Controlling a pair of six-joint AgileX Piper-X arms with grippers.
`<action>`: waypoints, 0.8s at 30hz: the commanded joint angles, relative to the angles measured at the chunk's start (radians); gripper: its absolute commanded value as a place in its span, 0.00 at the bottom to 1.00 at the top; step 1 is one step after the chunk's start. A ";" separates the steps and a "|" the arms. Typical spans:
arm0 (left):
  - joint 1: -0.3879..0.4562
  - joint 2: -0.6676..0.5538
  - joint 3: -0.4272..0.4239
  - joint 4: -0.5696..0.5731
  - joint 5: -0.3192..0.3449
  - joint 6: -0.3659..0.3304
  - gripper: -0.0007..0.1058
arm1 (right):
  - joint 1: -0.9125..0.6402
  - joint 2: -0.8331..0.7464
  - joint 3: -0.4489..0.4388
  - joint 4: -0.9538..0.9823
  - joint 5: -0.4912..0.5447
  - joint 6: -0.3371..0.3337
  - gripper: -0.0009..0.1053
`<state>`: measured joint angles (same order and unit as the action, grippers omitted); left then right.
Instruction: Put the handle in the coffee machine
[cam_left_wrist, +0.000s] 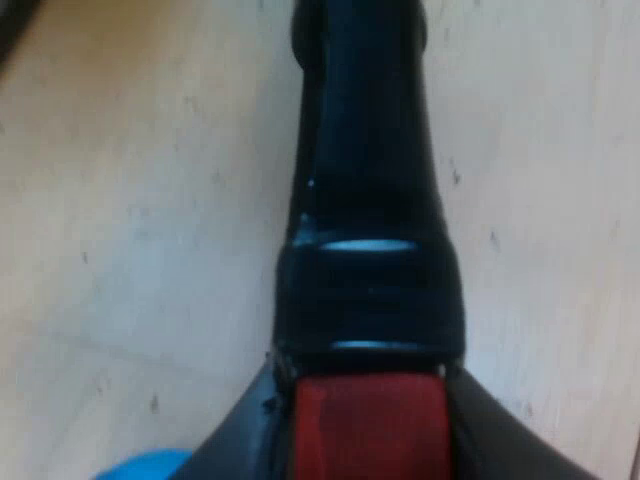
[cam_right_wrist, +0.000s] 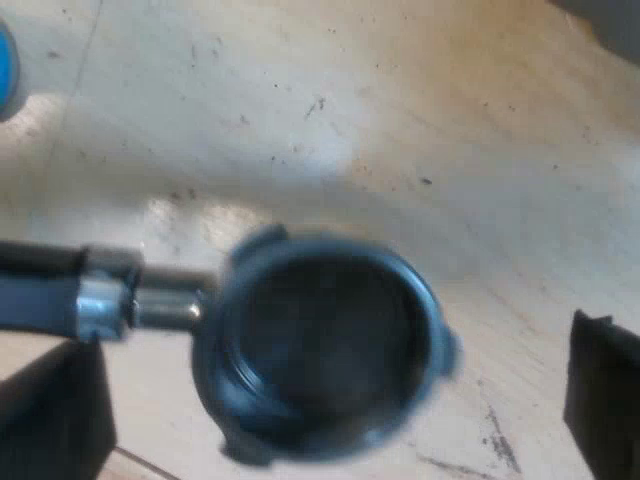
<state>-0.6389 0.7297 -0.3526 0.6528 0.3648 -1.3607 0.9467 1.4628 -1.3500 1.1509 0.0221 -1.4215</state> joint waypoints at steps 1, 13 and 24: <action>-0.001 -0.007 -0.016 -0.027 0.015 0.005 0.01 | -0.001 -0.011 -0.012 0.006 0.031 -0.015 0.92; 0.091 -0.007 -0.049 0.064 0.036 0.039 0.01 | -0.001 -0.011 -0.012 0.004 0.208 -0.011 0.92; 0.382 -0.010 -0.094 0.227 0.083 0.192 0.01 | -0.001 -0.016 -0.012 -0.070 0.178 -0.011 0.92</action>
<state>-0.2592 0.7297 -0.4294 0.8809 0.4037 -1.1930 0.9467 1.4625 -1.3500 1.0829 0.2081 -1.4238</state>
